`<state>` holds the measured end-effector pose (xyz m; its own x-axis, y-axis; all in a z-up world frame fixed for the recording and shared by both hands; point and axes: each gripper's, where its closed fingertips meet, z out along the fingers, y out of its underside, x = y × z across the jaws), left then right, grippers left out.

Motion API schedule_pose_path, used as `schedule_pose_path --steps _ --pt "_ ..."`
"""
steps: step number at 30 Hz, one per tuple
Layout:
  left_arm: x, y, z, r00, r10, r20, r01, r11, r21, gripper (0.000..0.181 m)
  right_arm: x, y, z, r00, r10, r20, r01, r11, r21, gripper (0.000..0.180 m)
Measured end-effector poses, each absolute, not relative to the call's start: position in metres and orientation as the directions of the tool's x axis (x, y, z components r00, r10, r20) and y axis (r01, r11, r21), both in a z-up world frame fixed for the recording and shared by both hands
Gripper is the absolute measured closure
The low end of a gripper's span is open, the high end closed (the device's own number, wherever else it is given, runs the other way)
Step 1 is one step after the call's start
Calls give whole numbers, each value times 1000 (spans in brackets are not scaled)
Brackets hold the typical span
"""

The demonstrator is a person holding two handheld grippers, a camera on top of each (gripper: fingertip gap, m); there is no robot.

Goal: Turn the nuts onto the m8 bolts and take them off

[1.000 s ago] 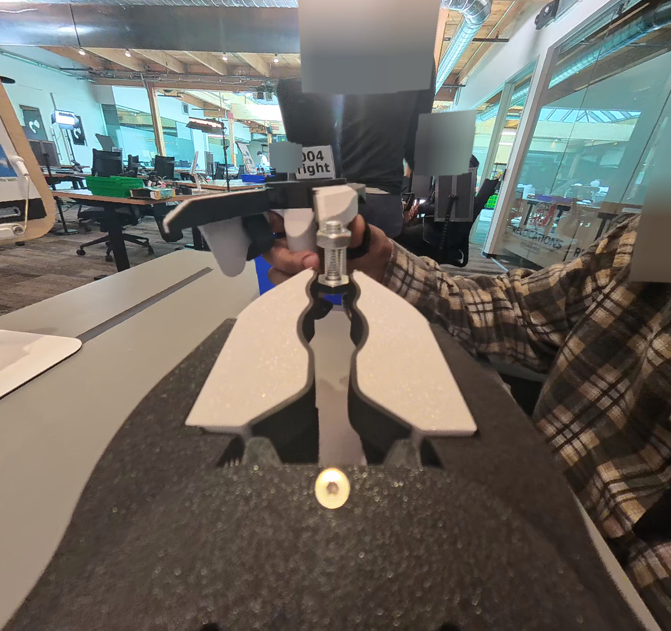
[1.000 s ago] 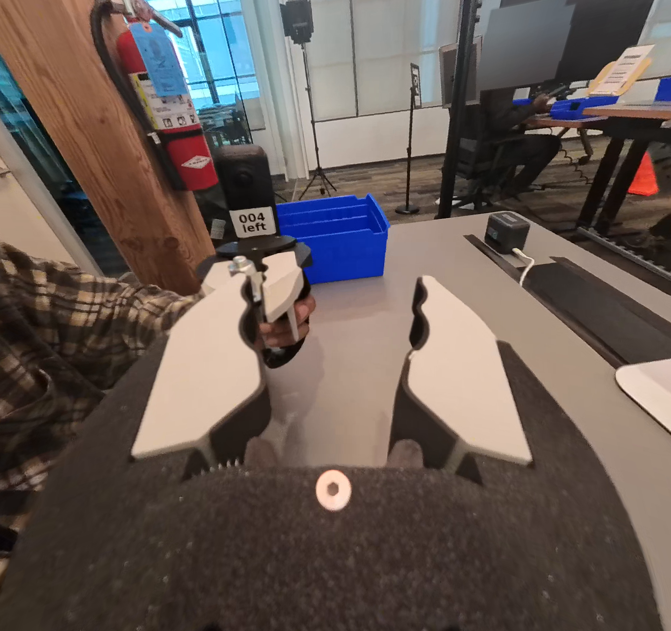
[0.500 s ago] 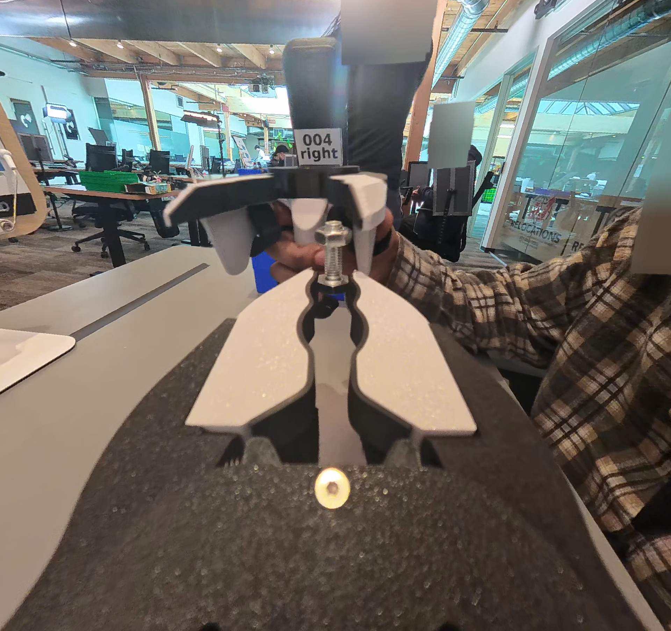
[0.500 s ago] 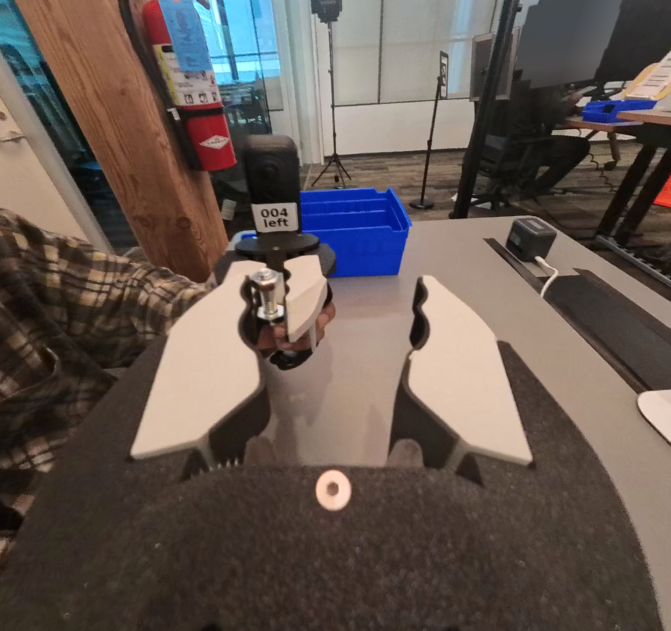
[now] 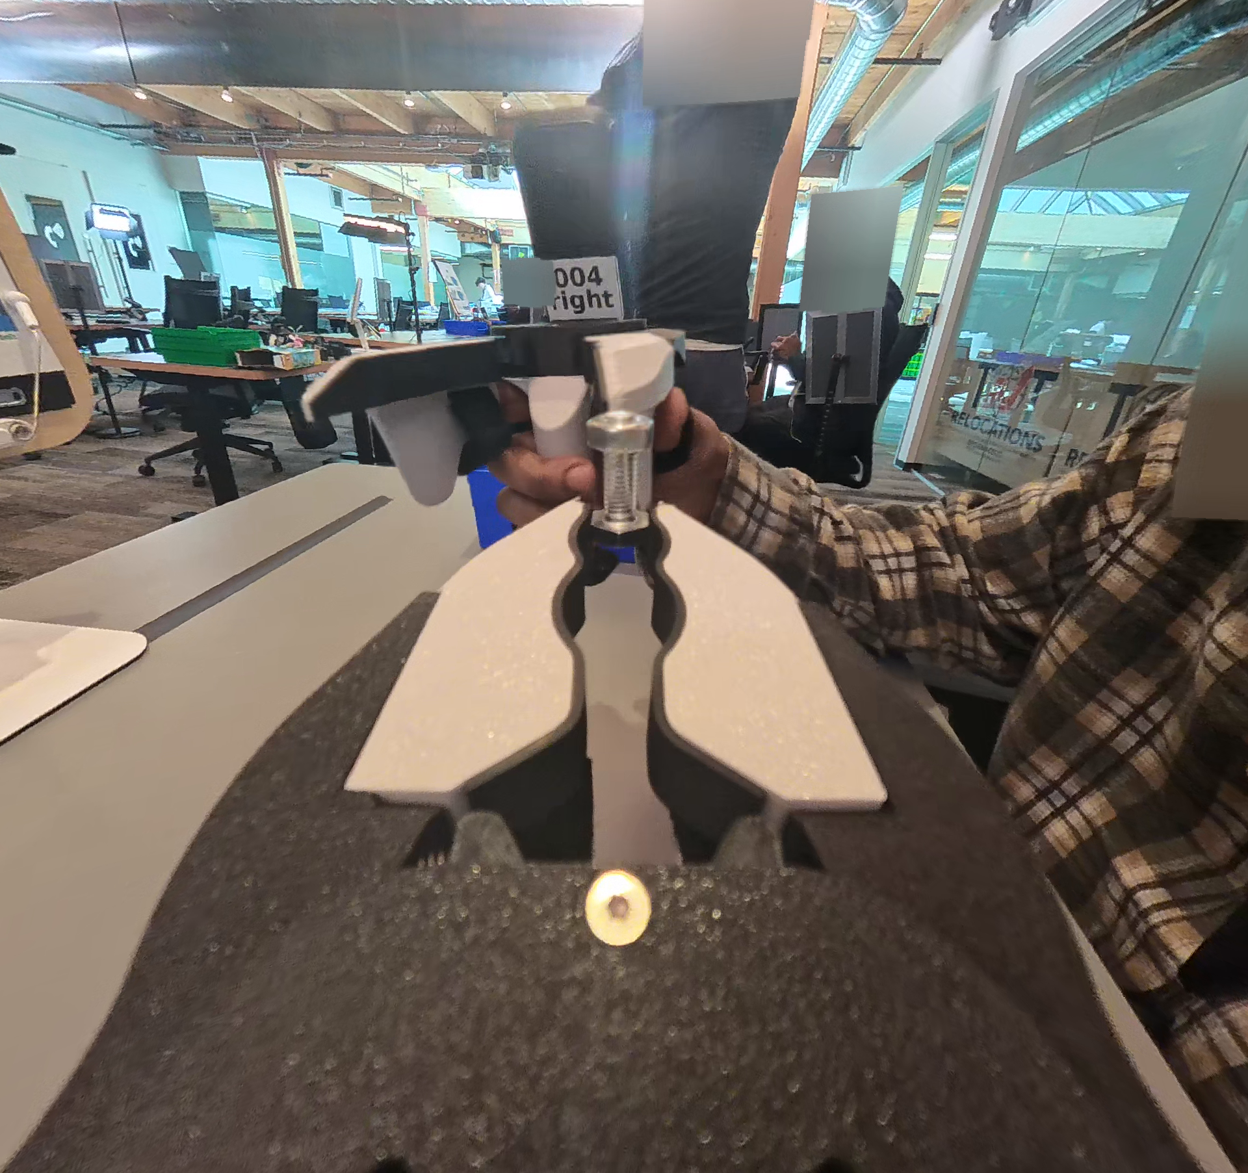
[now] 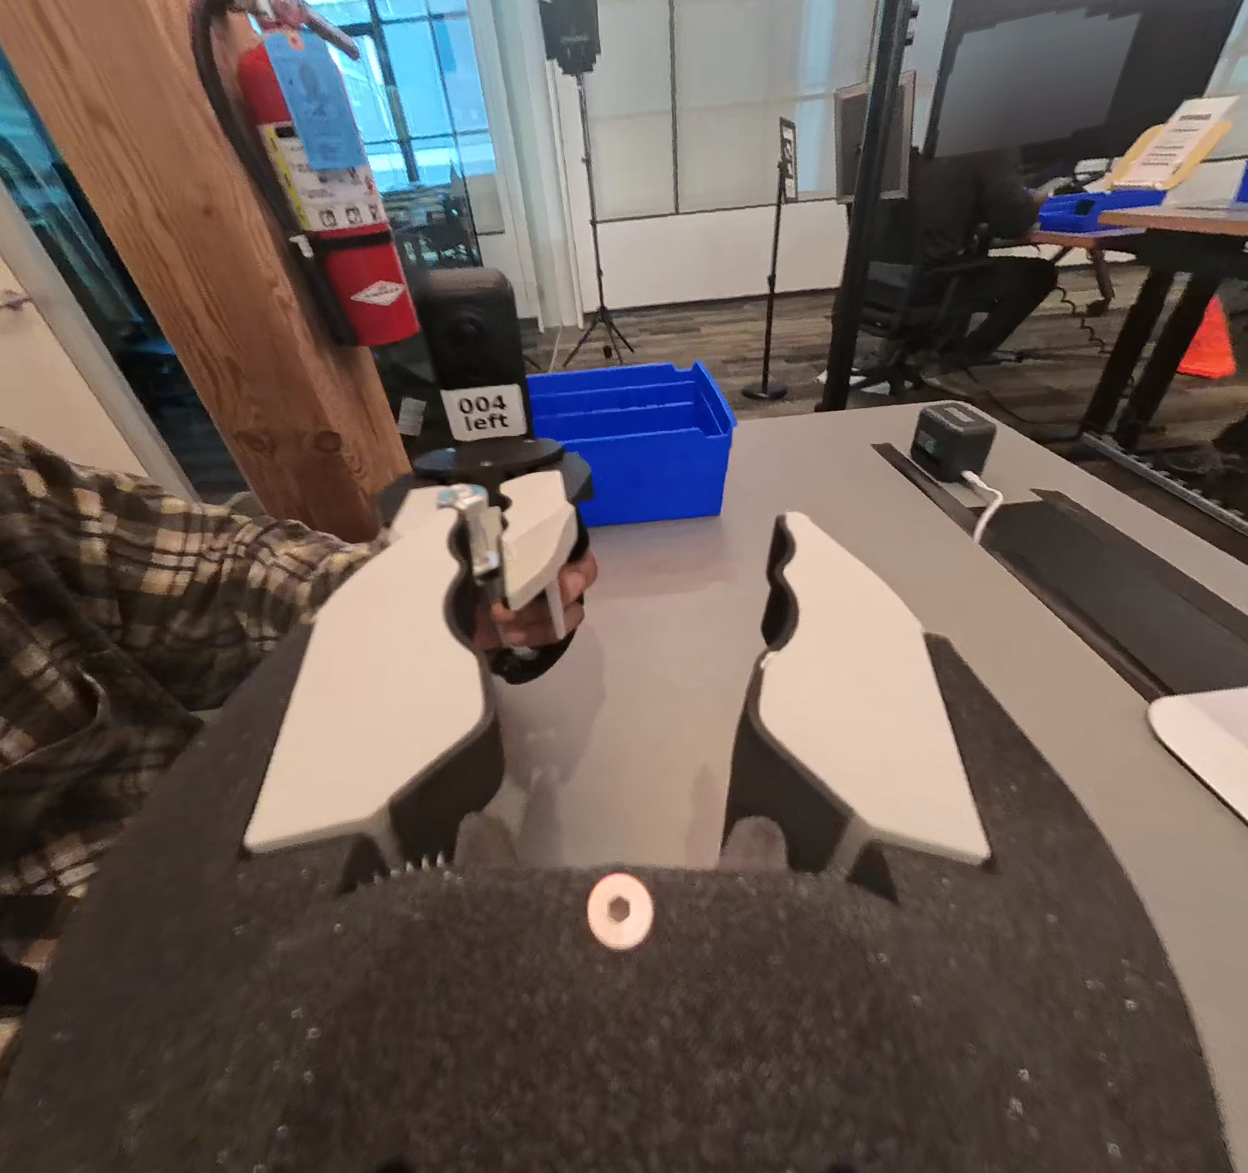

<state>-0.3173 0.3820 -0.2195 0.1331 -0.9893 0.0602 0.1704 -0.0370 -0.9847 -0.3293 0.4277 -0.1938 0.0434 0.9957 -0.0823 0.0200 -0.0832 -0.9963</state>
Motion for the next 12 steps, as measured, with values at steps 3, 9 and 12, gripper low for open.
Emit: schedule_pose_path --steps 3,9,12 --pt "-315 382 -222 130 -990 61 161 -40 -986 166 -341 411 -190 -18 998 -55 21 -55 -998 95" --pt "-316 381 -221 129 -990 61 167 -39 -985 166 -333 427 -198 38 996 -79 39 -80 -996 96" --pt "-315 381 -221 130 -990 58 162 -37 -986 166 -336 415 -190 -11 998 -66 11 -65 -998 95"
